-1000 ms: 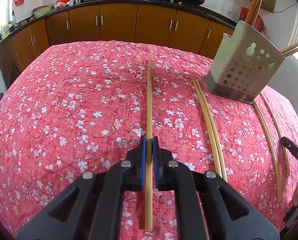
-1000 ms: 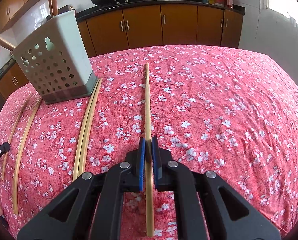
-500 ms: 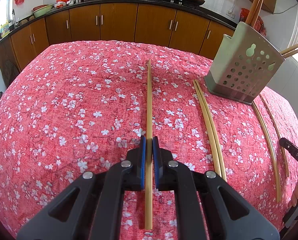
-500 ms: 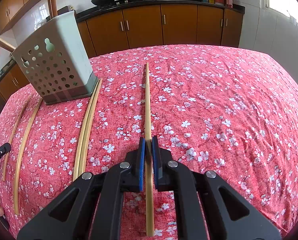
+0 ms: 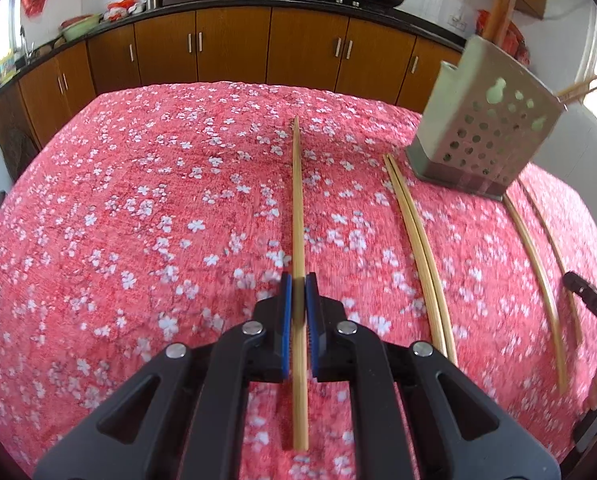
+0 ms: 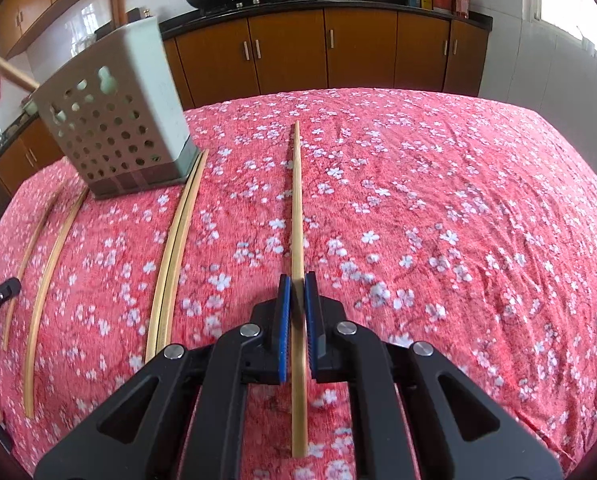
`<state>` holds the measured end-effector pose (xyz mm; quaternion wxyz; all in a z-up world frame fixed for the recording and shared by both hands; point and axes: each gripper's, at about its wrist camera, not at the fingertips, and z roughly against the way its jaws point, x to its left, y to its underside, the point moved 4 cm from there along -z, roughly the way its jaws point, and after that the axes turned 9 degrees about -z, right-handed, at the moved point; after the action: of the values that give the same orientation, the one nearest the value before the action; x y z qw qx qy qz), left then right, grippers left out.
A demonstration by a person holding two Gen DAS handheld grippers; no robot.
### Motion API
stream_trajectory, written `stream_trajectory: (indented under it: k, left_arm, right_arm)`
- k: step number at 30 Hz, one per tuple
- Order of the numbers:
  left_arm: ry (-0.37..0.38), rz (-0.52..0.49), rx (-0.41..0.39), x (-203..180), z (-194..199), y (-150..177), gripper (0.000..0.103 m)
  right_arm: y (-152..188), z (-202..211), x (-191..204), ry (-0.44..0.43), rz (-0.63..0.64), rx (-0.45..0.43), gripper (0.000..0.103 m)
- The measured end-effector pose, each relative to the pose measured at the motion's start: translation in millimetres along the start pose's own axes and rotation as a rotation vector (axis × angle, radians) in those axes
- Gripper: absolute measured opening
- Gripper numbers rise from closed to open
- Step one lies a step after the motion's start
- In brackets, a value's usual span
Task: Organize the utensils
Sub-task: 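Lift the right tool's chopstick toward the holder while the left tool lifts its chopstick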
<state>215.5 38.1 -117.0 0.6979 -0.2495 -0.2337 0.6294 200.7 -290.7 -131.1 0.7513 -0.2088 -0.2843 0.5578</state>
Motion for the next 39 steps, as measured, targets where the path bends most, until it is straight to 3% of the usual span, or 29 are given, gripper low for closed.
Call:
stream_trajectory:
  k: [10,13,19,25,32,39]
  left_arm:
    - [-0.018,-0.032,0.006,-6,11,15,0.008]
    - [-0.007,-0.024,0.004,-5,17,13,0.008]
    - [0.004,-0.013,-0.089,-3,50,1,0.008]
    - [0.003,-0.017,-0.15,-6,71,-9,0.008]
    - [0.014,0.018,-0.308,2,120,-39,0.008]
    - [0.01,0.023,-0.384,4,146,-61,0.008]
  right_arm:
    - [11,10,-3,-0.024,-0.014,0.005,0.008]
    - [9,23,-5,-0.032,-0.022,-0.03,0.008]
    - [-8,58,-12,-0.061,-0.054,-0.135,0.008]
    - [-17,67,-17,-0.073,-0.068,-0.152,0.008]
    - [-49,115,-14,-0.138,-0.1,-0.327,0.008]
    - [-63,138,-11,-0.161,-0.092,-0.395,0.008]
